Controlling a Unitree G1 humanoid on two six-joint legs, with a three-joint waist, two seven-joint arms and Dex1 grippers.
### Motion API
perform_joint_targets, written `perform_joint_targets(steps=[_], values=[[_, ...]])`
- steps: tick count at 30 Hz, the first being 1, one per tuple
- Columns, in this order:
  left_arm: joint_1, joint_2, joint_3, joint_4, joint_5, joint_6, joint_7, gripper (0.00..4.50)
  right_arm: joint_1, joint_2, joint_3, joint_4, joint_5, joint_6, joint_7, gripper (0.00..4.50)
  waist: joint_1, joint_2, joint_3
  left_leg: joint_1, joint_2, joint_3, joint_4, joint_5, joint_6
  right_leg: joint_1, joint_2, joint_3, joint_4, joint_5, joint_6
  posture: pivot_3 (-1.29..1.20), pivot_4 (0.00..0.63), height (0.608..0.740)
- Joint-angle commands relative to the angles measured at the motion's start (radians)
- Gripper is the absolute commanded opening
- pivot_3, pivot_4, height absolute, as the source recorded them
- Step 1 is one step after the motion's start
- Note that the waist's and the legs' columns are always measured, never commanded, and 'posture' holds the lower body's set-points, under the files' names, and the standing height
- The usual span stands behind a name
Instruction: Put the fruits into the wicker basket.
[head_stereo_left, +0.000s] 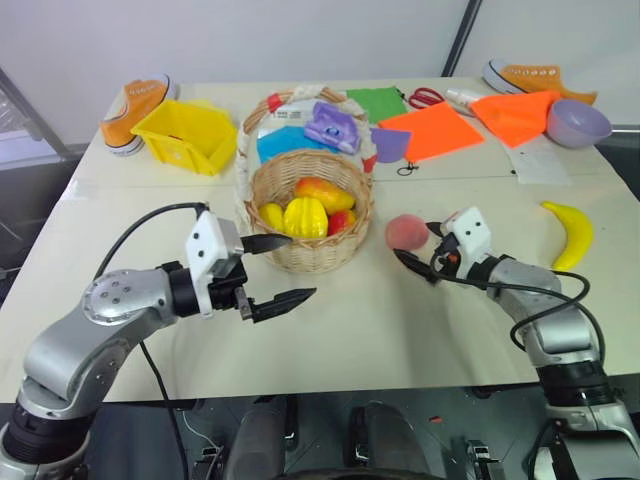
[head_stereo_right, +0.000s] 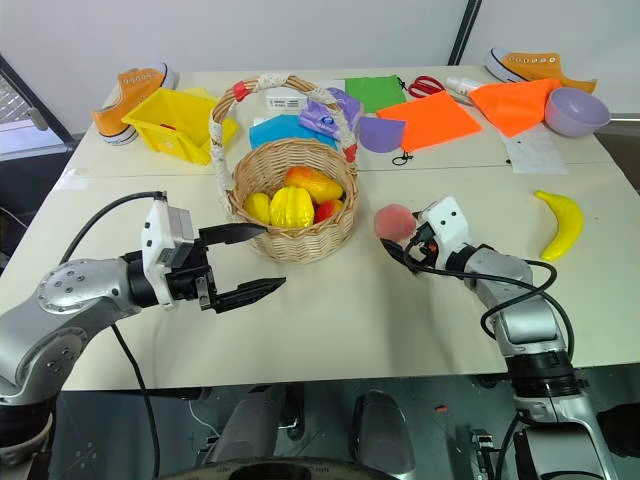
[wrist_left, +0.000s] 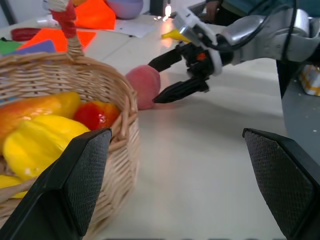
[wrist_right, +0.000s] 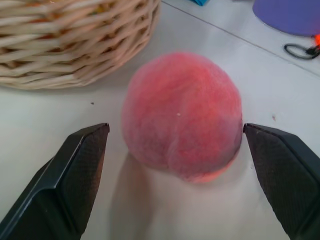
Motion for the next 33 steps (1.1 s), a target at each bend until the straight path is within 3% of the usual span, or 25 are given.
perform_joint_targets(steps=[1,4,10,16,21,26,30,33], values=[[0.013,0.004,0.014,-0.027,0.006,-0.011,0.007,4.50,-0.026,0.014,-0.015,0.023,-0.007,-0.049,0.008,3.95,0.001,0.000,0.000,0.000,0.000,0.000,0.000,0.000,0.000,0.000,0.000,0.000,0.000,0.000,0.000,0.00,0.150,0.729],[0.038,0.009,0.024,-0.023,0.014,-0.022,0.004,4.50,-0.026,0.026,-0.029,0.022,-0.008,-0.080,0.005,2.78,0.001,0.000,0.000,0.000,0.000,0.000,0.001,0.000,0.000,0.000,0.000,0.000,0.000,0.000,0.000,0.00,0.150,0.729],[0.088,0.016,0.060,0.005,0.047,-0.057,-0.002,4.50,0.046,-0.022,-0.074,-0.113,0.027,-0.083,0.043,2.78,0.005,0.000,0.000,0.000,0.000,0.000,0.001,0.000,0.000,0.000,-0.001,0.000,0.000,0.000,0.000,0.00,0.150,0.729],[0.123,0.025,0.127,0.077,0.073,-0.118,-0.043,4.50,0.093,-0.103,-0.142,-0.505,0.322,0.130,0.144,2.78,-0.003,0.001,0.000,0.000,0.001,0.000,0.000,-0.003,0.004,0.000,-0.001,0.000,0.000,0.000,0.000,0.00,0.150,0.729],[0.088,-0.011,0.167,0.122,0.046,-0.162,-0.060,4.50,-0.229,0.101,0.120,-0.444,0.142,0.254,-0.104,2.78,-0.025,0.000,0.000,0.001,0.005,0.000,-0.001,-0.003,-0.001,-0.002,0.002,0.000,0.000,0.002,-0.004,0.00,0.150,0.729],[0.084,-0.025,0.149,0.108,0.057,-0.161,-0.049,4.50,-0.355,0.201,0.206,-0.300,0.036,0.276,-0.184,2.78,-0.009,-0.001,0.000,-0.003,0.004,0.000,-0.001,0.003,-0.005,-0.006,0.002,-0.001,0.001,0.003,-0.004,0.00,0.150,0.729],[0.090,-0.049,0.133,0.078,0.054,-0.151,-0.020,4.50,-0.337,0.188,0.186,-0.361,0.027,0.246,-0.164,4.31,0.001,-0.001,0.000,-0.006,0.000,0.002,-0.001,0.002,-0.003,-0.007,-0.001,-0.001,0.000,0.004,-0.002,0.00,0.150,0.729],[0.083,-0.063,0.106,0.062,0.057,-0.144,-0.009,4.50,-0.252,0.102,0.097,-0.496,0.102,0.245,-0.076,4.43,0.005,-0.001,0.000,-0.006,0.001,0.002,-0.001,0.001,-0.003,-0.007,-0.001,-0.001,0.000,0.004,-0.001,0.00,0.150,0.729]])
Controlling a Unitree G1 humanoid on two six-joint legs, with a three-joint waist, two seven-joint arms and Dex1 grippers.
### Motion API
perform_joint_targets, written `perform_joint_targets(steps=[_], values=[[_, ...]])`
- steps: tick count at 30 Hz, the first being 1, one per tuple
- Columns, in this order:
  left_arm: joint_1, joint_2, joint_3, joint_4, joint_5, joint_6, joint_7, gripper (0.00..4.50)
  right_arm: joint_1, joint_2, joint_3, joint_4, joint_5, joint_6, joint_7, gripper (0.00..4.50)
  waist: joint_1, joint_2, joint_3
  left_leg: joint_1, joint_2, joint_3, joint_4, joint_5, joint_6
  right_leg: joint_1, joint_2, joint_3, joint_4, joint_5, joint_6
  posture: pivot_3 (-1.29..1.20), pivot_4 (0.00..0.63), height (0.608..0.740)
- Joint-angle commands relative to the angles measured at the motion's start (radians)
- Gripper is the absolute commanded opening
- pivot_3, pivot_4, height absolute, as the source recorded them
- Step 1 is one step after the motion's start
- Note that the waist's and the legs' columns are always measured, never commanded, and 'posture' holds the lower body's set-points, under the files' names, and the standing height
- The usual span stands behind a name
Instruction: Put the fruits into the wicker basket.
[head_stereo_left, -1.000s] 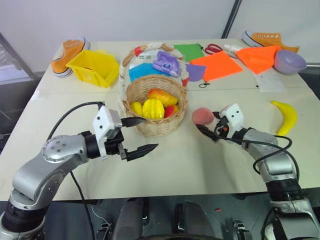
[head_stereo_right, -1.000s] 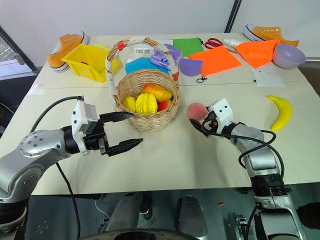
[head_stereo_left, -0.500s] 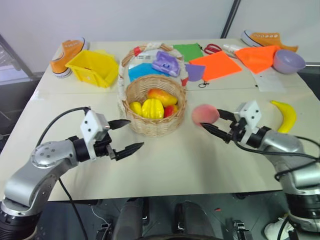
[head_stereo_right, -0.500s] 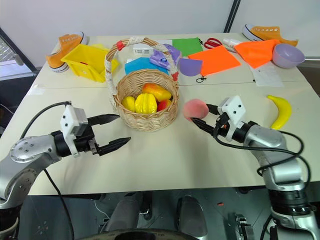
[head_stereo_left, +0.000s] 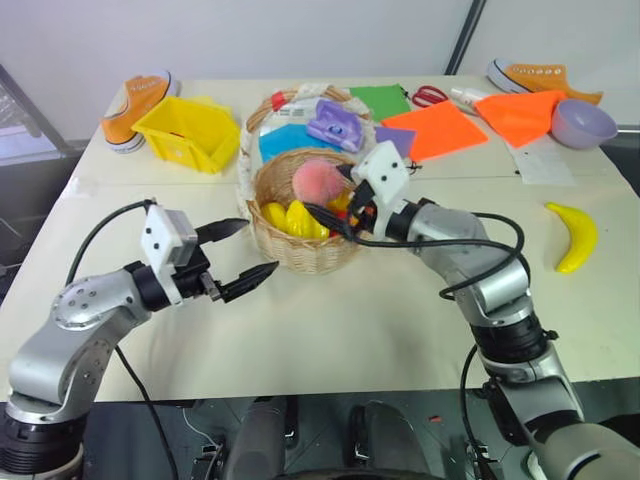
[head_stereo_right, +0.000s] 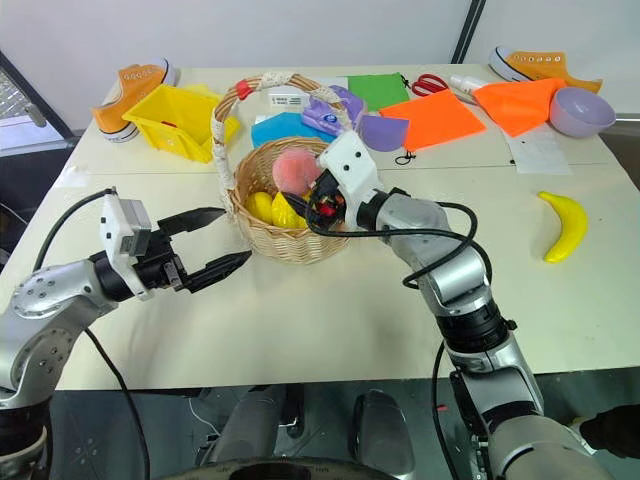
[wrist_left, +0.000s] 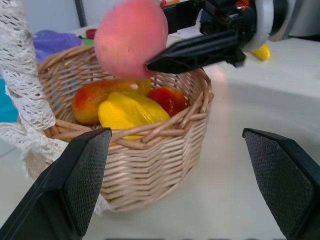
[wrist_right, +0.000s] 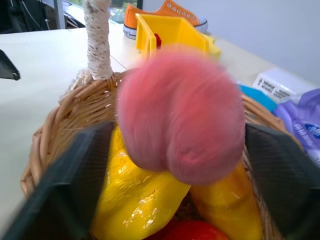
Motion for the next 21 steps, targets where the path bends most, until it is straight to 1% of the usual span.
perform_joint_targets(steps=[1,3,5,6,8,9,11,16,19,21], values=[[-0.018,-0.015,-0.029,-0.051,-0.010,0.001,0.015,4.50,0.106,-0.122,-0.168,-0.220,0.122,-0.007,0.124,4.43,0.006,0.000,0.000,0.000,0.000,0.000,0.000,0.000,0.000,0.000,0.000,0.000,0.000,0.000,0.000,0.00,0.150,0.729],[-0.033,-0.026,-0.050,-0.055,-0.011,0.005,0.018,4.50,0.187,-0.191,-0.301,-0.290,0.242,0.063,0.171,4.43,0.005,0.000,0.000,0.000,0.000,-0.001,0.001,-0.003,0.005,0.002,0.000,-0.001,-0.001,0.000,0.000,0.00,0.150,0.729],[-0.054,-0.034,-0.079,-0.054,-0.008,0.005,0.015,4.50,0.282,-0.260,-0.466,-0.306,0.327,0.122,0.197,4.43,0.004,-0.001,0.000,0.001,0.000,-0.001,0.002,-0.004,0.006,0.004,0.000,0.000,-0.001,0.000,0.001,0.00,0.150,0.729],[-0.071,-0.042,-0.104,-0.052,-0.002,0.004,0.009,4.50,0.332,-0.294,-0.548,-0.273,0.319,0.138,0.187,4.43,0.003,0.000,0.000,0.003,0.001,-0.001,0.002,-0.005,0.007,0.005,0.000,0.000,-0.001,0.000,0.001,0.00,0.150,0.729],[-0.104,-0.055,-0.159,-0.052,0.011,0.001,-0.008,4.50,0.412,-0.340,-0.662,-0.183,0.268,0.144,0.148,4.43,0.004,0.000,0.000,0.006,0.001,-0.001,0.002,-0.005,0.008,0.007,0.000,0.000,-0.002,0.000,0.001,0.00,0.150,0.729],[-0.132,-0.070,-0.201,-0.051,0.023,-0.002,-0.016,4.50,0.461,-0.357,-0.711,-0.135,0.220,0.125,0.121,4.43,0.004,-0.001,0.000,0.006,0.001,-0.001,0.002,-0.005,0.008,0.007,0.000,0.000,-0.002,0.000,0.001,0.00,0.150,0.729],[-0.180,-0.097,-0.265,-0.044,0.040,-0.005,-0.030,4.50,0.522,-0.363,-0.781,-0.063,0.172,0.090,0.074,4.43,0.006,-0.001,0.000,0.006,0.001,0.000,0.004,-0.005,0.008,0.008,0.000,0.000,-0.002,0.000,0.001,0.00,0.150,0.729],[-0.277,-0.176,-0.357,-0.010,0.054,-0.008,-0.047,4.50,0.550,-0.362,-0.821,0.161,0.002,0.048,-0.132,4.43,-0.002,0.002,-0.001,0.006,0.003,0.002,0.004,-0.004,0.007,0.007,0.002,0.001,-0.001,0.000,0.001,0.00,0.150,0.729],[-0.300,-0.200,-0.380,0.013,0.073,-0.017,-0.054,4.50,0.531,-0.343,-0.797,0.267,-0.033,0.002,-0.175,4.43,0.000,0.003,-0.001,0.006,0.003,0.002,0.004,-0.003,0.005,0.008,0.003,0.001,-0.001,0.000,0.001,0.00,0.150,0.729],[-0.299,-0.202,-0.380,0.021,0.080,-0.021,-0.061,4.50,0.493,-0.331,-0.778,0.344,-0.037,-0.020,-0.188,4.43,-0.003,0.003,-0.001,0.006,0.003,0.003,0.005,-0.003,0.005,0.007,0.003,0.001,-0.001,0.000,0.001,0.00,0.150,0.729]])
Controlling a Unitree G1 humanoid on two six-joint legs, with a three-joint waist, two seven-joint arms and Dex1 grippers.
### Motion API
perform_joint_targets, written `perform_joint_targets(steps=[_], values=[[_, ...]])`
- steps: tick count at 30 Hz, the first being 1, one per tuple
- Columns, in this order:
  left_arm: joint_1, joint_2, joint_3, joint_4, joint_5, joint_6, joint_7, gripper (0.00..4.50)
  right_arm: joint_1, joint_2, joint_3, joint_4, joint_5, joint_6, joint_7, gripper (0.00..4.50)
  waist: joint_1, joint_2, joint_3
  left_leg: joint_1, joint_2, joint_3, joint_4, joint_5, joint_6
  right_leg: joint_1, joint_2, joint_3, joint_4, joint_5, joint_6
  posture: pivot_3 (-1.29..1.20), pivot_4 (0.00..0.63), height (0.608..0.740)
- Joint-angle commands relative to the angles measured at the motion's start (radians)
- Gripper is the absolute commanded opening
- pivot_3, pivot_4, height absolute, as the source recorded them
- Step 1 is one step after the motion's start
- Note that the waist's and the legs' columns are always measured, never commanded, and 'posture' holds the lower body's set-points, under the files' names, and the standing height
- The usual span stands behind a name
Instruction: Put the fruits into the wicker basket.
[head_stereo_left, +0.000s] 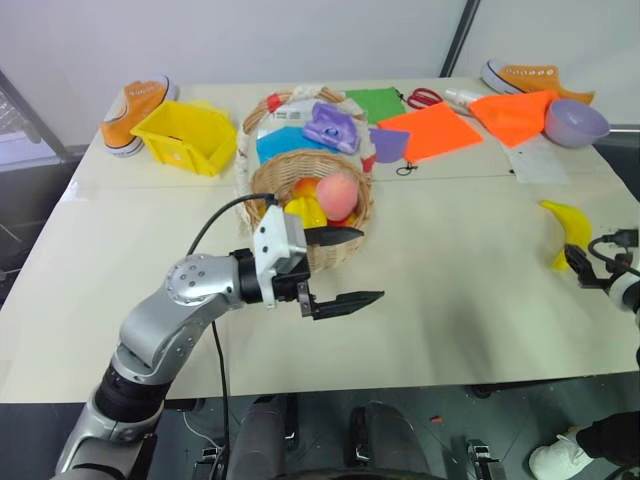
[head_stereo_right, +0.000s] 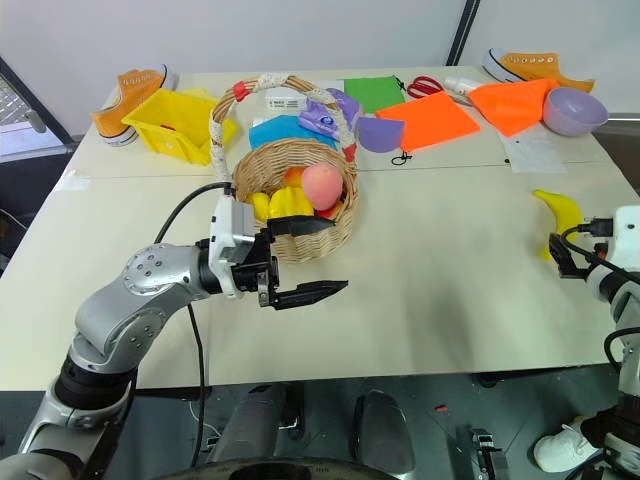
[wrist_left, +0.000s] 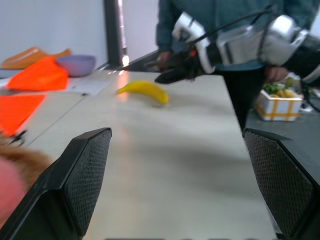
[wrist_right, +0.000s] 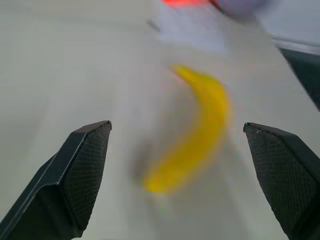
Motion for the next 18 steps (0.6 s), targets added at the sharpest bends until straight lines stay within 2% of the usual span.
perform_joint_targets(steps=[1,6,7,9,15,18], values=[[-0.005,0.000,0.002,0.000,0.016,-0.029,-0.015,4.50,-0.068,0.009,0.014,0.094,-0.021,-0.054,-0.031,4.43,-0.002,0.001,0.000,0.000,0.000,0.000,0.000,0.000,0.000,0.000,0.000,0.000,0.000,0.000,0.000,0.00,0.150,0.729],[0.007,0.007,0.023,-0.004,0.023,-0.035,-0.017,4.50,-0.197,0.023,0.026,0.276,-0.022,-0.063,-0.082,4.43,0.001,0.002,0.000,0.000,0.000,0.000,0.001,0.000,0.000,0.000,0.000,0.000,0.000,0.000,0.000,0.00,0.150,0.729],[0.010,0.006,0.027,-0.009,0.022,-0.035,-0.014,4.50,-0.218,0.024,0.027,0.309,-0.023,-0.065,-0.093,4.20,0.002,0.002,0.000,0.000,0.000,0.000,0.001,0.000,0.000,0.000,0.000,0.000,0.000,0.000,0.000,0.00,0.150,0.729],[0.015,0.004,0.034,-0.014,0.022,-0.033,-0.007,4.50,-0.244,0.025,0.031,0.344,-0.015,-0.065,-0.092,3.58,0.005,0.002,0.000,0.000,0.000,0.000,0.001,0.000,0.000,0.000,0.000,0.000,0.000,0.000,0.000,0.00,0.150,0.729],[0.037,0.000,0.053,-0.036,0.013,-0.027,0.019,4.50,-0.281,0.027,0.068,0.366,-0.022,-0.054,-0.106,0.51,0.004,0.002,0.000,-0.001,0.000,0.000,0.002,0.001,-0.001,0.001,0.000,0.000,0.000,0.000,0.000,0.00,0.150,0.729],[0.037,-0.001,0.065,-0.034,0.005,-0.025,0.026,4.50,-0.266,0.019,0.094,0.341,-0.038,-0.063,-0.101,0.51,0.003,0.002,0.000,-0.001,0.000,0.000,0.002,0.001,-0.001,0.001,0.000,0.000,0.000,0.000,0.000,0.00,0.150,0.729]])
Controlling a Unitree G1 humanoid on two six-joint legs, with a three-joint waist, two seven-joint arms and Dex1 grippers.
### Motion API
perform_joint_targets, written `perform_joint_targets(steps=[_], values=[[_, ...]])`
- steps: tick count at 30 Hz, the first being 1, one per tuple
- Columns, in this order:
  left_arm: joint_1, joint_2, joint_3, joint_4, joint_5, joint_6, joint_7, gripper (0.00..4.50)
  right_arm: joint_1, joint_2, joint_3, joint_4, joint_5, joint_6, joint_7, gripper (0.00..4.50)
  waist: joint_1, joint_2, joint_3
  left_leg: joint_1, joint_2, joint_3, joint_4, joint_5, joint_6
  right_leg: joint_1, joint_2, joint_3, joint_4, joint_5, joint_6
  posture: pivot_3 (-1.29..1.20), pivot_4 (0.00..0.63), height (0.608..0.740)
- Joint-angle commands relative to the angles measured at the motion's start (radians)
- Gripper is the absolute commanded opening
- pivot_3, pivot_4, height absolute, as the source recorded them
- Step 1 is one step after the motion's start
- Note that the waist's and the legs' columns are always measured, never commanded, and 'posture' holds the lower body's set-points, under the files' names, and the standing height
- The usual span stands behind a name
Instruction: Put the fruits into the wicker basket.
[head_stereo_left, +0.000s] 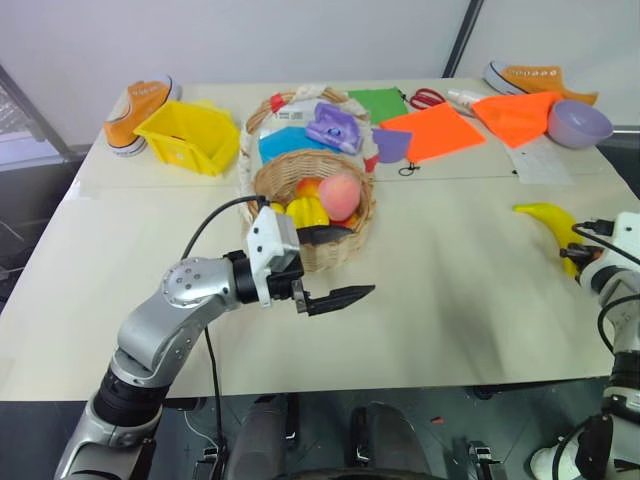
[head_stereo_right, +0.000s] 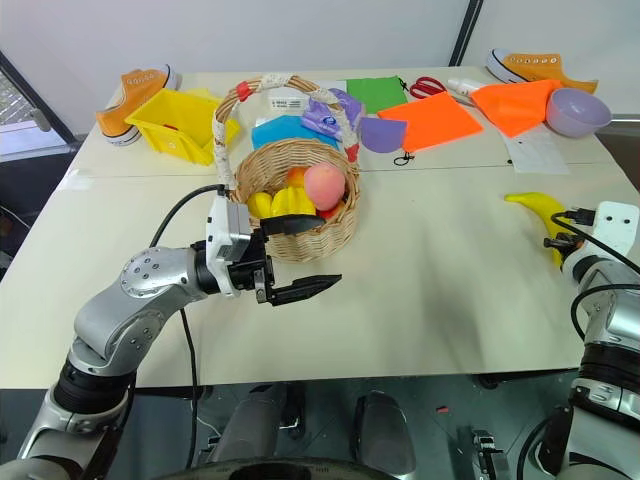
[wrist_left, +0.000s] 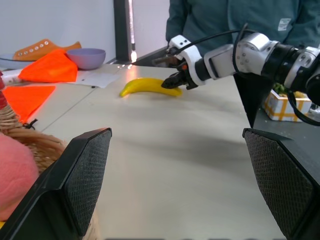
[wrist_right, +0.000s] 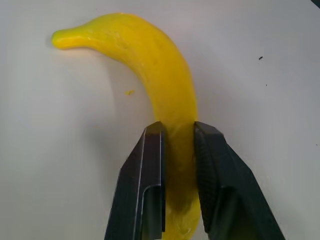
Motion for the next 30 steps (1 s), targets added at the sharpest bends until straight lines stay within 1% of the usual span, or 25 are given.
perform_joint_targets(steps=[1,5,6,8,12,15,17,19,20,23,26,30], values=[[0.001,0.001,0.038,-0.034,-0.014,-0.013,0.008,4.50,0.010,-0.013,0.014,-0.051,-0.013,-0.017,0.002,0.51,-0.001,0.000,0.000,0.000,0.000,0.000,0.000,0.000,0.000,0.000,0.000,0.000,0.000,0.000,0.000,0.00,0.150,0.729],[0.000,0.003,0.045,-0.024,-0.010,-0.014,0.005,4.50,0.053,-0.013,0.029,-0.141,-0.016,-0.056,0.033,0.51,0.000,0.000,0.000,0.000,0.000,0.000,0.000,0.000,0.000,0.000,0.000,0.000,0.000,0.000,0.000,0.00,0.150,0.729],[0.003,0.005,0.060,-0.016,-0.010,-0.014,0.010,4.50,0.065,-0.006,0.033,-0.211,0.016,-0.072,0.077,0.51,0.000,0.000,0.000,0.000,0.000,0.000,0.000,0.000,0.000,0.000,0.000,0.000,0.000,0.000,0.000,0.00,0.150,0.729],[0.013,0.018,0.095,-0.001,-0.010,-0.014,0.017,4.50,0.091,0.001,0.040,-0.354,0.085,-0.076,0.160,0.51,-0.003,0.001,0.000,0.000,0.000,0.000,0.000,0.000,0.001,0.000,0.000,0.000,0.000,0.000,0.000,0.00,0.150,0.729],[0.077,0.107,0.216,0.044,-0.005,-0.028,-0.011,4.50,0.166,-0.035,0.035,-0.680,0.271,-0.018,0.348,0.51,-0.006,0.003,0.000,0.000,0.002,0.000,-0.002,-0.003,0.004,-0.001,0.001,0.000,0.000,0.000,0.000,0.00,0.150,0.729],[0.124,0.191,0.348,0.097,-0.044,-0.024,-0.059,4.50,0.179,-0.074,0.020,-0.857,0.465,0.095,0.425,0.51,-0.001,0.002,0.001,0.000,0.002,-0.001,-0.003,-0.003,0.004,-0.002,0.001,0.000,0.000,0.000,0.000,0.00,0.150,0.729],[0.144,0.236,0.397,0.127,-0.051,-0.027,-0.091,4.50,0.153,-0.108,0.062,-0.926,0.531,0.146,0.446,0.51,0.000,0.002,0.001,-0.001,0.002,-0.002,-0.002,-0.003,0.004,-0.002,0.000,0.000,-0.001,0.000,0.000,0.00,0.150,0.729],[0.159,0.268,0.415,0.144,-0.042,-0.040,-0.117,4.50,0.057,-0.104,0.175,-0.952,0.518,0.184,0.398,0.51,-0.002,0.002,0.001,-0.001,0.002,-0.002,-0.002,-0.005,0.003,-0.002,-0.001,0.000,-0.002,0.000,-0.001,0.00,0.150,0.729],[0.164,0.277,0.419,0.149,-0.042,-0.043,-0.123,4.50,0.012,-0.093,0.225,-0.954,0.502,0.197,0.369,0.51,-0.002,0.002,0.001,-0.001,0.002,-0.002,-0.002,-0.005,0.002,-0.005,-0.001,0.000,-0.003,0.000,-0.001,0.00,0.150,0.729],[0.173,0.286,0.426,0.146,-0.042,-0.047,-0.129,4.50,-0.144,-0.016,0.408,-0.942,0.442,0.247,0.278,0.51,-0.004,0.001,0.001,-0.002,0.002,-0.001,-0.003,-0.006,0.002,-0.008,-0.002,0.000,-0.005,0.001,-0.003,0.00,0.150,0.729],[0.180,0.285,0.431,0.131,-0.050,-0.041,-0.125,4.50,-0.278,0.078,0.543,-0.871,0.359,0.301,0.184,0.51,-0.008,0.001,0.001,-0.007,0.002,0.000,-0.004,-0.005,0.002,-0.014,-0.003,0.000,-0.004,0.001,-0.003,0.00,0.150,0.729],[0.188,0.282,0.433,0.109,-0.061,-0.031,-0.115,4.50,-0.376,0.151,0.688,-0.772,0.224,0.300,0.129,0.51,-0.008,0.001,0.001,-0.015,0.001,0.000,-0.001,0.001,-0.003,-0.016,-0.003,-0.002,0.001,0.002,-0.003,0.00,0.150,0.729]])
